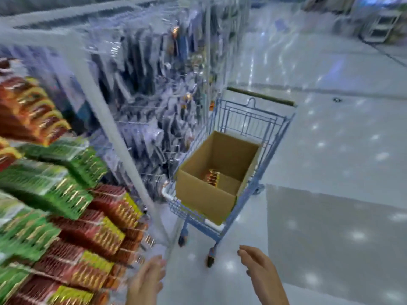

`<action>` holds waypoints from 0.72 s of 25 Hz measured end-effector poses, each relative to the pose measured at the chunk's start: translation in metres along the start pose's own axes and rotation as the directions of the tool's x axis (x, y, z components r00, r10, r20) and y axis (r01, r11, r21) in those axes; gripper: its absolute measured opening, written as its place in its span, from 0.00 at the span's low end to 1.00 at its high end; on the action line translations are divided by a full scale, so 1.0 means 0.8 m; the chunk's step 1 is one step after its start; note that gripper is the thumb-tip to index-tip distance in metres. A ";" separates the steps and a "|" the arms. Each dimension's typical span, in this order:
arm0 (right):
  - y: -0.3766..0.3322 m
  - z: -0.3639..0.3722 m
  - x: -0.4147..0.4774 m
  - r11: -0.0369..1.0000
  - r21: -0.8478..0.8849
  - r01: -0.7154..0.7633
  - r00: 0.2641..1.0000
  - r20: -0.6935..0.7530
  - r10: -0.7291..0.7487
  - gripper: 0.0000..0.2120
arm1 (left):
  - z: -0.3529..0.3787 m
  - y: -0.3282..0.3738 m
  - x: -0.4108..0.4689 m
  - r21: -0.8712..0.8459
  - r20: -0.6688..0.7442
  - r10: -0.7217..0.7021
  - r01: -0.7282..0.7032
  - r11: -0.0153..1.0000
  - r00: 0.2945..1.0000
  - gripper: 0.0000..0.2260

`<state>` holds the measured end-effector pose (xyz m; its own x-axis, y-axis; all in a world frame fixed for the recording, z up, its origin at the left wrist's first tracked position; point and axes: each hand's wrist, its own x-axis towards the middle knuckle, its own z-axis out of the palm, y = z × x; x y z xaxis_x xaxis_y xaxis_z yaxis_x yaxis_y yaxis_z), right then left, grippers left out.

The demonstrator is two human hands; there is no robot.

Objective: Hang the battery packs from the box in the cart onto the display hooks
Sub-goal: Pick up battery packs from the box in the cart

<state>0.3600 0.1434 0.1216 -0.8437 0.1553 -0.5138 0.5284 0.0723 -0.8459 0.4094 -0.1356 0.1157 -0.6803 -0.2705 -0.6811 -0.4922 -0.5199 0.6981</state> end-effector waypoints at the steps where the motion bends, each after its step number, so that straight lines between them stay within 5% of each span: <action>1: -0.002 -0.010 0.010 1.000 0.015 -0.023 1.000 -0.015 0.023 0.03 | 0.019 0.004 0.007 0.038 0.008 -0.023 0.023 0.999 1.000 0.11; 5: -0.019 -0.030 0.056 0.995 0.044 -0.088 0.994 -0.057 0.090 0.03 | 0.092 0.033 0.047 0.220 -0.025 -0.028 0.033 0.975 0.999 0.12; 10: -0.069 -0.016 0.136 0.992 0.024 -0.127 0.989 -0.078 0.128 0.06 | 0.153 0.056 0.113 0.335 -0.065 0.142 -0.112 0.936 0.988 0.07; 18: -0.172 0.027 0.273 0.984 0.065 -0.164 0.977 -0.130 0.171 0.05 | 0.256 0.165 0.259 0.449 0.104 0.130 -0.163 0.879 0.986 0.08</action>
<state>0.1010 0.1463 0.1230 -0.7214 0.2925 -0.6278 0.6521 -0.0183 -0.7579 0.0919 -0.0941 0.1116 -0.7911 -0.2504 -0.5581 -0.5653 -0.0492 0.8234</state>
